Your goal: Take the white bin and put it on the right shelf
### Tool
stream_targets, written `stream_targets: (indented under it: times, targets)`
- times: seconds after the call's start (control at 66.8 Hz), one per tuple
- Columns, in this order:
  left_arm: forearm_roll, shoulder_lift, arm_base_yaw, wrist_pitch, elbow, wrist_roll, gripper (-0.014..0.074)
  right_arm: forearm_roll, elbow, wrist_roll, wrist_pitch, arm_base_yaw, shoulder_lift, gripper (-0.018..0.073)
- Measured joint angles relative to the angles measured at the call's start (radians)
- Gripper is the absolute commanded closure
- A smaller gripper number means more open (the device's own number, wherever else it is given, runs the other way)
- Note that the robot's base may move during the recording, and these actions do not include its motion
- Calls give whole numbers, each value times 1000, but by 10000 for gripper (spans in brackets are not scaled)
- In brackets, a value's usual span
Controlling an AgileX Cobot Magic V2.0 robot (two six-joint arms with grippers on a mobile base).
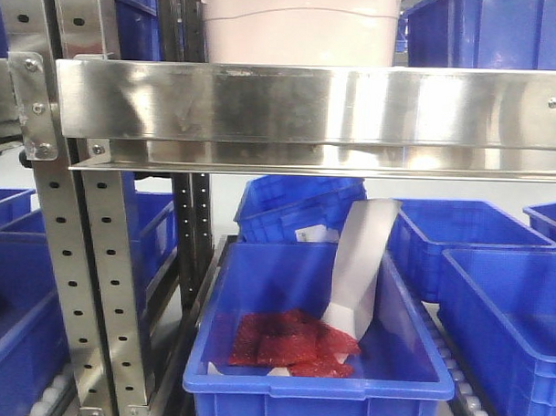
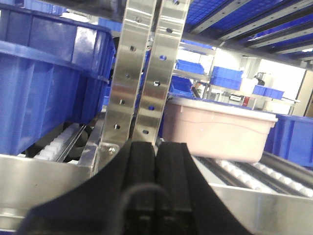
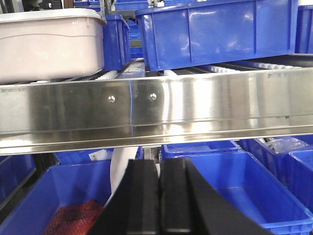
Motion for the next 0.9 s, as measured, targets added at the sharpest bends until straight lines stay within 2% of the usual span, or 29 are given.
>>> stream_targets:
  times: [0.03,0.075,0.12,0.21,0.284,0.329,0.449,0.554,0.644,0.898]
  targets:
    - [23,-2,0,14,2,-3,715,0,0,0,0,0,0,503]
    - [97,-9,6,45,2,-36,715,0,0,0,0,0,0,503]
    - [181,-23,27,100,2,-126,715,0,0,0,0,0,0,503]
    - [357,-60,109,262,2,-306,715,0,0,-2,0,0,0,503]
    - [502,-101,191,385,14,-376,715,0,0,-2,0,0,0,503]
    - [556,-133,235,427,30,-395,715,0,0,-2,0,0,0,503]
    - [659,-212,320,446,94,-488,715,0,0,-2,0,0,0,503]
    - [767,-234,323,436,180,-585,715,0,0,-2,0,0,0,503]
    - [798,-235,314,393,246,-612,715,0,0,-2,0,0,0,503]
    - [788,-238,314,317,257,-622,715,0,0,-2,0,0,0,503]
